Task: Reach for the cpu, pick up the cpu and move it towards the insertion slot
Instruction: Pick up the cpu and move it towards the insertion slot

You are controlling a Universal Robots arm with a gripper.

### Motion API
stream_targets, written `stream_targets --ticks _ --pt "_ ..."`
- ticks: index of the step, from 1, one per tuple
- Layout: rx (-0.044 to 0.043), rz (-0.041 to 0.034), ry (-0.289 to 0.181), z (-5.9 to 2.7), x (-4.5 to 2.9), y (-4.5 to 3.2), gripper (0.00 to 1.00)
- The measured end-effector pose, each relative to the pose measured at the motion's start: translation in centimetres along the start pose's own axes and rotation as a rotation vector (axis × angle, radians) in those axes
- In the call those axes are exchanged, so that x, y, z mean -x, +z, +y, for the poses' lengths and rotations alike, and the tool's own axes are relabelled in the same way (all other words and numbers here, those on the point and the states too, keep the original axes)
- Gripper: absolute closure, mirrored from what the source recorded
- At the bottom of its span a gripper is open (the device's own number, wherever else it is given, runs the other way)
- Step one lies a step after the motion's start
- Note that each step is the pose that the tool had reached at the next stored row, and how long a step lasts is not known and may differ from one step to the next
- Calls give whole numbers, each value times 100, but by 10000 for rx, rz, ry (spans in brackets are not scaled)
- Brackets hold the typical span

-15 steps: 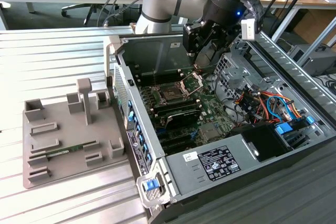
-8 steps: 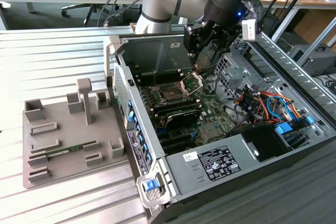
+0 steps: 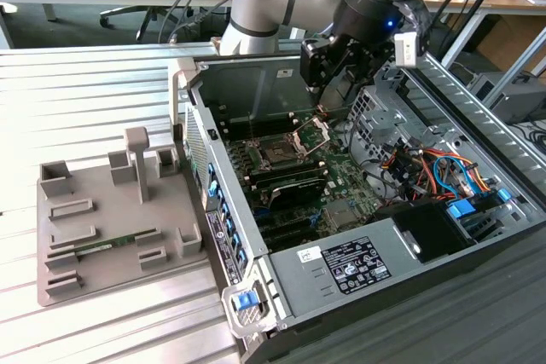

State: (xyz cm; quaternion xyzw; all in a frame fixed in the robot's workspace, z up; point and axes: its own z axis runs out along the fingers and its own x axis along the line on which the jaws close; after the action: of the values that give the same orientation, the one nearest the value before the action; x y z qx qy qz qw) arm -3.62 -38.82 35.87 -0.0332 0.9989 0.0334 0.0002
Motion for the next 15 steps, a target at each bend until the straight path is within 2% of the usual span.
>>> stream_targets --ticks 15 --pt "0 0 0 -3 51 24 45"
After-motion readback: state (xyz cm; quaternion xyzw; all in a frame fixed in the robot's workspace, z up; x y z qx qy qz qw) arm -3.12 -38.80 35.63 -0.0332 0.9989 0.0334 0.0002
